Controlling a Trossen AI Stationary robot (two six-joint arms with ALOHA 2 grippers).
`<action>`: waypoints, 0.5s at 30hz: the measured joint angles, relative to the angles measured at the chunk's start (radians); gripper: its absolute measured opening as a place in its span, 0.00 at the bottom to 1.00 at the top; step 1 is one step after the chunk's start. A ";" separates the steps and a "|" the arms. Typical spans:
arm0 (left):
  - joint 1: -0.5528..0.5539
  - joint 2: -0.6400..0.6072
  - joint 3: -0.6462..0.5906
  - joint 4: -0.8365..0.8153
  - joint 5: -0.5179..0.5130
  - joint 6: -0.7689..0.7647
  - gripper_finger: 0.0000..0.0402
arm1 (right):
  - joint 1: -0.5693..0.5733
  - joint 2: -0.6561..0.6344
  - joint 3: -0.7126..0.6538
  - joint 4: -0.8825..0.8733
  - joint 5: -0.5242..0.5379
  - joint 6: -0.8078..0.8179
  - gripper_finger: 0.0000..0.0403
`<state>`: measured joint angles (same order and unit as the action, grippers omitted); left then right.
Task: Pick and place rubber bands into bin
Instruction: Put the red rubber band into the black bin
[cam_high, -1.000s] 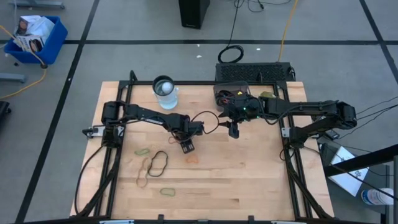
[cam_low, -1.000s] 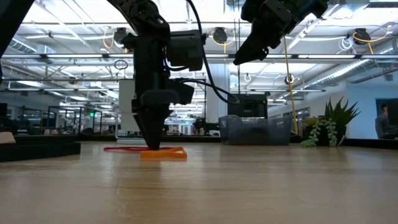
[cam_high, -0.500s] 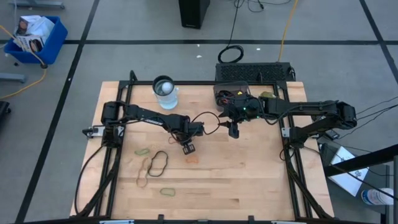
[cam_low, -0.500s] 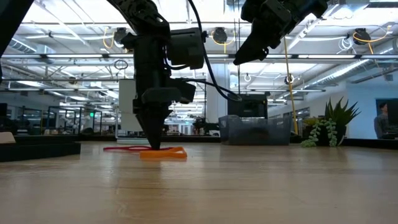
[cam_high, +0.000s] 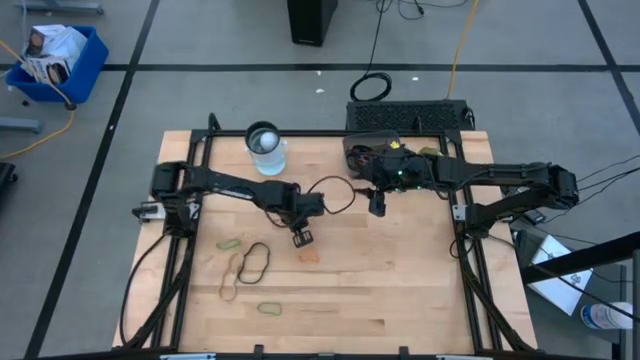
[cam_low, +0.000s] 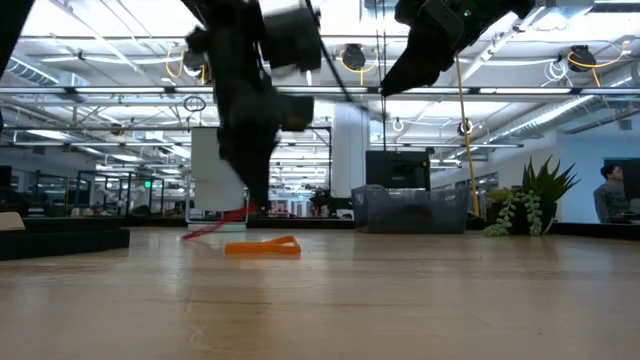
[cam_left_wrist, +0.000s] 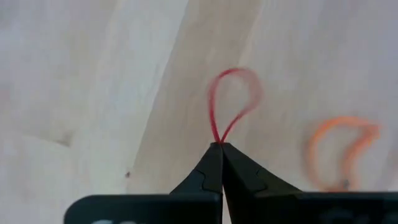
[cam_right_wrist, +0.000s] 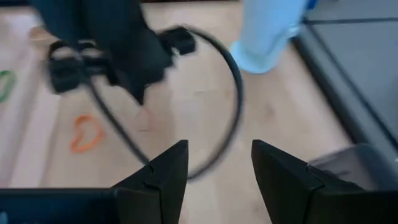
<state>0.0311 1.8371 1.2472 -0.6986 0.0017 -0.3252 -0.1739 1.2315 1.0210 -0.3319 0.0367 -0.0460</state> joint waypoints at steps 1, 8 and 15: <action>0.000 -0.025 0.000 0.002 -0.001 0.004 0.01 | -0.002 -0.011 0.000 0.000 0.019 0.000 0.42; 0.004 -0.208 0.000 0.020 -0.040 0.032 0.01 | -0.003 -0.097 0.000 -0.002 0.044 -0.020 0.42; 0.017 -0.378 0.000 0.078 -0.050 0.055 0.02 | -0.002 -0.165 0.000 -0.003 0.042 -0.019 0.42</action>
<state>0.0480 1.4587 1.2476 -0.6208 -0.0478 -0.2705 -0.1763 1.0669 1.0210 -0.3346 0.0783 -0.0653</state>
